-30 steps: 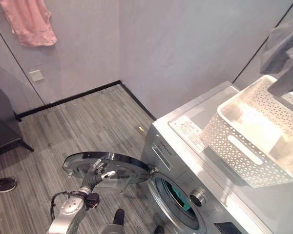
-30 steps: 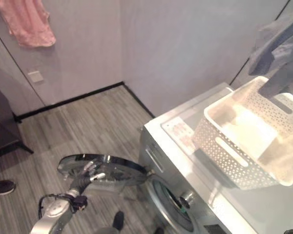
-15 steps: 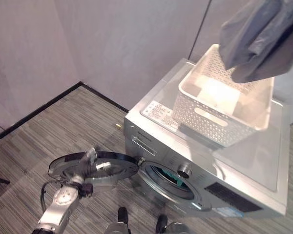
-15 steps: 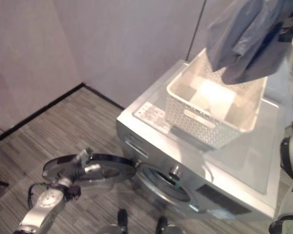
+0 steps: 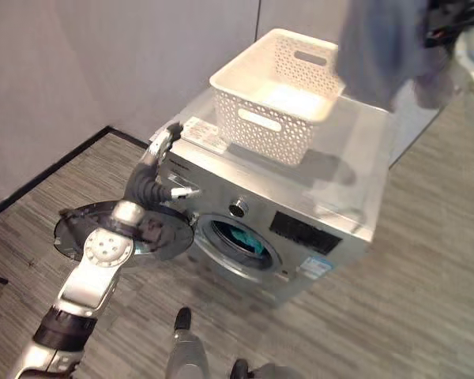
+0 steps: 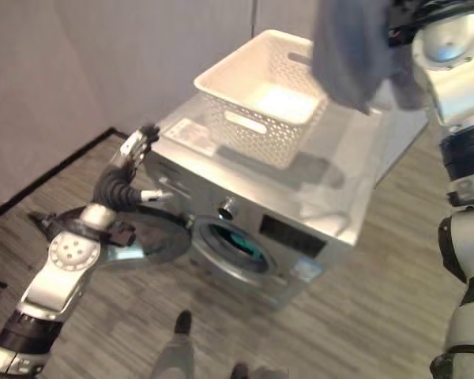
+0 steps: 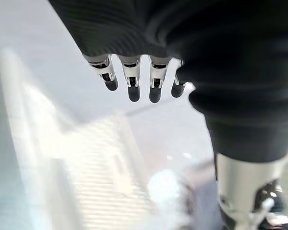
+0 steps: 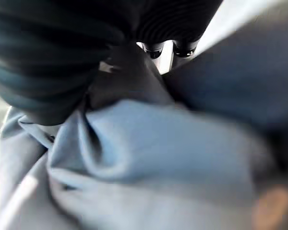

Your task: Grab the laundry basket,head to the washer,open it,put in the laundry and shut it.

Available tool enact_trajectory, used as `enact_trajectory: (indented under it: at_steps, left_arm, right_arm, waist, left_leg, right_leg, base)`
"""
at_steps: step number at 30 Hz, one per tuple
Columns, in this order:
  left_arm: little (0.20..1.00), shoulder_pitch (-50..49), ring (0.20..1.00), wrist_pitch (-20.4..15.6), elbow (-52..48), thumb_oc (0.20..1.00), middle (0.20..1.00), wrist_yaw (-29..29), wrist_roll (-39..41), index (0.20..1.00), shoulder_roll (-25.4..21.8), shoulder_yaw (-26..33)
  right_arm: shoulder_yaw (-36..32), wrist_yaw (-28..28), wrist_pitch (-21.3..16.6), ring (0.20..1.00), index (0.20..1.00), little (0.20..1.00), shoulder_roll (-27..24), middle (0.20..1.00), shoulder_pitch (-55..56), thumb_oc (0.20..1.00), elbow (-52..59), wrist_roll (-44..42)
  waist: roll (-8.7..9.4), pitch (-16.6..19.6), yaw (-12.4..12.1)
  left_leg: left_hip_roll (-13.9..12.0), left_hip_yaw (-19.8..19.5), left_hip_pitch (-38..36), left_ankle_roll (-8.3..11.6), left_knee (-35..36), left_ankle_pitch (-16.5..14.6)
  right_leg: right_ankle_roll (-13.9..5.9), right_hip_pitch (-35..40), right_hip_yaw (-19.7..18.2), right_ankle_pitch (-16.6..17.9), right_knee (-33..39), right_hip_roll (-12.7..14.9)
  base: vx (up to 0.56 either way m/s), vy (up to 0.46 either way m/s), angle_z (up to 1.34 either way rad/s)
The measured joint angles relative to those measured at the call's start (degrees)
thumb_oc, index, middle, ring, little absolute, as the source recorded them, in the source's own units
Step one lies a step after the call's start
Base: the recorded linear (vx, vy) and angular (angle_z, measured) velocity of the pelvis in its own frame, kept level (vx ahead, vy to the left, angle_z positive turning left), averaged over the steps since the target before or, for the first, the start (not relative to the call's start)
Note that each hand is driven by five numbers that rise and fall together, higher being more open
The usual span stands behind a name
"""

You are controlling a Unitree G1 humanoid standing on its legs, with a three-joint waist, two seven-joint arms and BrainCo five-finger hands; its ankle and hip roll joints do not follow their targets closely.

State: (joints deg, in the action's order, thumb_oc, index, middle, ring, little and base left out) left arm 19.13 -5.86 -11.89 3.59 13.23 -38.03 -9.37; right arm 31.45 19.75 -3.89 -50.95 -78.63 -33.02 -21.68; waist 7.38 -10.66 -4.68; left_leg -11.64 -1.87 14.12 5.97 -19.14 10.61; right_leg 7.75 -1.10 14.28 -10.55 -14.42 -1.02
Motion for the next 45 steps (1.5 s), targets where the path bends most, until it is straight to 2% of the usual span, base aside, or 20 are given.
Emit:
enact_trajectory:
  at_steps: [1,2,4,5,6,7,8,9,10,14,15,18,21,26,29,32,34,36,40,45]
  left_arm:
    - [1.0,0.8,1.0,0.3,-0.2,1.0,1.0,0.1,-0.6,1.0,1.1,0.1]
    - [1.0,0.9,1.0,0.6,-0.6,1.0,1.0,0.1,-0.7,1.0,1.4,0.0]
    - [1.0,3.0,1.0,0.7,-0.5,1.0,1.0,0.1,-0.8,1.0,3.1,-1.6]
    - [1.0,6.8,1.0,1.7,0.6,1.0,1.0,0.1,-0.8,1.0,5.0,-3.8]
    - [1.0,11.3,1.0,2.4,1.6,1.0,1.0,0.3,-0.8,1.0,7.4,-6.7]
    - [1.0,14.9,1.0,2.4,2.3,1.0,1.0,0.4,-0.7,1.0,9.9,-9.1]
    - [1.0,16.9,1.0,2.3,2.1,1.0,1.0,0.5,-0.7,1.0,11.7,-10.4]
    - [1.0,17.7,1.0,2.2,1.9,1.0,1.0,0.5,-0.6,1.0,12.7,-11.1]
    - [1.0,17.9,1.0,2.3,1.9,1.0,1.0,0.4,-0.5,1.0,13.1,-12.0]
    - [1.0,18.3,1.0,2.7,3.0,1.0,1.0,0.6,-0.2,1.0,13.2,-12.0]
    - [1.0,18.7,1.0,2.8,4.0,1.0,1.0,1.0,-0.2,1.0,13.2,-12.0]
    - [1.0,23.4,1.0,3.4,9.1,1.0,1.0,2.6,-0.3,1.0,13.9,-13.8]
    - [1.0,26.2,1.0,3.6,9.5,1.0,1.0,2.7,-0.3,1.0,14.3,-14.2]
    - [1.0,27.1,1.0,4.0,13.2,1.0,1.0,3.6,-0.3,1.0,19.7,-15.7]
    - [1.0,29.3,1.0,5.6,19.8,1.0,1.0,4.7,-0.3,1.0,23.5,-18.5]
    - [1.0,31.1,1.0,6.1,28.4,1.0,1.0,6.2,0.9,1.0,29.5,-19.0]
    - [1.0,31.3,1.0,7.4,32.6,1.0,1.0,7.0,4.4,1.0,31.9,-20.9]
    - [1.0,31.7,1.0,7.7,33.8,1.0,1.0,7.4,7.0,1.0,32.7,-23.0]
    - [1.0,35.1,1.0,7.8,34.5,1.0,1.0,8.8,13.7,1.0,35.4,-23.5]
    - [1.0,38.3,1.0,7.8,38.3,1.0,1.0,9.4,13.9,1.0,35.8,-23.5]
  right_arm:
    - [-3.1,0.1,0.1,0.2,0.2,0.2,2.4,0.2,2.1,0.2,2.2,0.3]
    - [-5.5,0.1,0.1,0.2,0.2,0.2,3.9,0.2,3.4,0.2,4.7,0.4]
    - [-7.3,0.1,0.0,0.2,0.2,0.2,2.6,0.2,4.3,0.2,6.5,1.4]
    - [-9.4,0.2,0.2,0.2,0.2,0.2,0.9,0.2,5.1,0.2,7.2,2.2]
    - [-13.1,0.4,0.3,0.2,0.2,0.2,0.1,0.2,7.9,0.2,9.4,2.4]
    - [-14.6,1.2,0.3,0.2,0.2,0.2,-0.8,0.2,10.1,0.2,11.0,2.7]
    - [-14.6,1.3,0.3,0.2,0.2,0.2,-0.6,0.2,11.1,0.2,12.0,3.0]
    - [-14.0,1.2,0.3,0.2,0.2,0.2,0.0,0.2,11.3,0.2,12.4,3.5]
    - [-13.1,1.2,0.3,0.2,0.2,0.2,0.7,0.2,11.8,0.2,12.5,3.7]
    - [-11.9,1.3,0.5,0.2,0.2,0.2,1.2,0.2,12.0,0.2,11.8,4.3]
    - [-11.8,1.2,0.5,0.2,0.2,0.2,2.3,0.2,12.1,0.2,11.2,4.3]
    - [-11.6,1.2,0.7,0.2,0.2,0.2,4.7,0.2,12.1,0.2,11.2,4.2]
    - [-11.6,1.2,1.0,0.2,0.2,0.2,5.2,0.2,12.1,0.2,12.2,4.2]
    - [-11.7,1.3,1.4,0.2,0.2,0.2,5.3,0.2,12.2,0.2,12.6,4.1]
    - [-11.7,1.3,1.5,0.2,0.2,0.2,5.6,0.2,13.2,0.2,13.7,4.1]
    - [-12.2,1.5,1.6,0.2,0.2,0.2,6.1,0.2,15.6,0.2,14.9,3.9]
    - [-12.1,1.4,1.8,0.2,0.2,0.2,6.9,0.2,16.5,0.2,15.1,3.8]
    - [-12.0,1.4,2.0,0.2,0.2,0.2,7.7,0.2,16.8,0.2,15.1,2.6]
    - [-10.9,2.5,2.5,0.2,0.2,0.2,7.7,0.2,16.8,0.2,15.0,2.2]
    - [-10.6,2.6,2.6,0.2,0.2,0.2,7.6,0.2,16.9,0.2,15.0,2.3]
  waist:
    - [0.64,0.1,2.6]
    - [-0.31,0.4,4.2]
    - [-2.29,0.6,7.5]
    - [-3.49,0.0,7.8]
    - [-4.75,0.5,8.8]
    - [-6.27,1.2,8.9]
    - [-8.02,2.1,8.6]
    - [-9.73,2.4,8.4]
    - [-11.15,3.1,8.8]
    - [-11.34,3.3,8.3]
    - [-10.86,3.6,7.8]
    - [-10.06,4.1,7.2]
    - [-9.21,4.7,7.2]
    - [-7.89,6.9,7.6]
    - [-7.91,7.1,8.9]
    - [-7.96,7.1,8.9]
    - [-8.02,7.1,9.0]
    - [-8.1,7.2,9.7]
    - [-8.18,7.2,11.2]
    - [-8.86,7.6,11.7]
  left_leg:
    - [-3.8,-0.4,-5.4,1.62,-5.1,-6.1]
    - [-6.5,-0.2,-10.5,1.38,-3.0,-7.7]
    - [-7.4,-0.2,-19.5,2.38,11.0,-8.0]
    - [-7.9,4.3,-21.6,2.49,15.6,-8.0]
    - [-7.4,8.8,-22.4,3.4,20.4,-7.4]
    - [-6.3,10.8,-23.1,3.35,23.8,-7.4]
    - [-5.0,10.6,-23.3,3.11,24.9,-7.2]
    - [-3.6,9.9,-23.4,2.04,24.8,-6.4]
    - [-2.8,11.0,-23.7,1.26,24.6,-7.5]
    - [0.4,8.6,-22.7,0.61,24.5,-9.6]
    - [1.4,8.8,-22.4,0.45,24.5,-9.8]
    - [3.8,8.8,-22.1,-0.56,24.5,-9.8]
    - [4.9,9.0,-22.0,-1.19,24.5,-9.7]
    - [5.1,9.1,-22.1,-1.4,24.5,-9.8]
    - [4.9,9.1,-22.2,-1.28,24.5,-9.7]
    - [4.8,9.2,-22.2,-1.27,24.5,-9.7]
    - [4.8,9.5,-22.2,-1.28,24.5,-9.7]
    - [4.7,10.5,-22.1,-1.27,24.5,-9.7]
    - [4.6,10.5,-22.1,-1.29,24.5,-9.7]
    - [4.5,10.7,-22.2,-1.46,24.5,-9.8]
  right_leg:
    - [-0.22,0.8,0.2,2.0,3.2,0.0]
    - [-0.83,1.5,0.1,3.4,5.2,-0.9]
    - [-1.44,1.0,0.6,5.0,6.7,-0.9]
    - [-2.25,1.0,0.9,6.1,7.5,-0.6]
    - [-3.02,1.0,3.4,6.9,8.7,0.3]
    - [-3.69,1.0,4.4,7.8,9.7,0.6]
    - [-4.45,1.0,4.4,8.7,10.5,0.6]
    - [-5.18,0.9,4.3,9.4,10.7,0.5]
    - [-5.91,0.8,4.2,9.9,10.7,0.6]
    - [-8.87,0.1,3.2,13.3,12.9,3.8]
    - [-9.39,0.1,2.6,14.6,14.1,4.5]
    - [-10.4,0.2,2.0,16.3,15.6,6.7]
    - [-10.94,0.6,1.7,17.5,16.9,7.7]
    - [-11.13,1.7,1.6,19.1,19.4,7.3]
    - [-11.14,1.9,1.7,19.3,19.4,7.0]
    - [-11.15,1.8,1.7,19.2,19.4,6.9]
    - [-11.14,1.7,1.4,19.2,19.4,7.0]
    - [-11.01,1.1,0.5,19.3,19.4,6.8]
    - [-11.02,1.1,0.4,19.3,19.4,6.7]
    - [-11.06,1.1,0.3,19.2,19.4,6.5]
  base:
    - [0.01,0.209,-0.21]
    - [0.03,0.3,0.05]
    - [-0.04,0.253,0.45]
    - [-0.02,0.208,0.87]
    - [-0.02,0.2,0.93]
    - [-0.04,0.18,0.72]
    - [-0.04,0.169,0.21]
    - [-0.04,0.154,-0.06]
    - [-0.03,0.134,-0.1]
    - [-0.02,0.087,-0.08]
    - [-0.02,0.11,-0.02]
    - [-0.02,0.069,-0.04]
    - [0.0,0.011,-0.01]
    - [0.0,0.0,0.0]
    - [0.0,0.0,0.0]
    - [0.0,0.0,0.0]
    - [0.0,-0.008,-0.09]
    - [-0.02,-0.024,-0.17]
    - [-0.01,-0.022,-0.03]
    - [0.0,-0.005,-0.01]
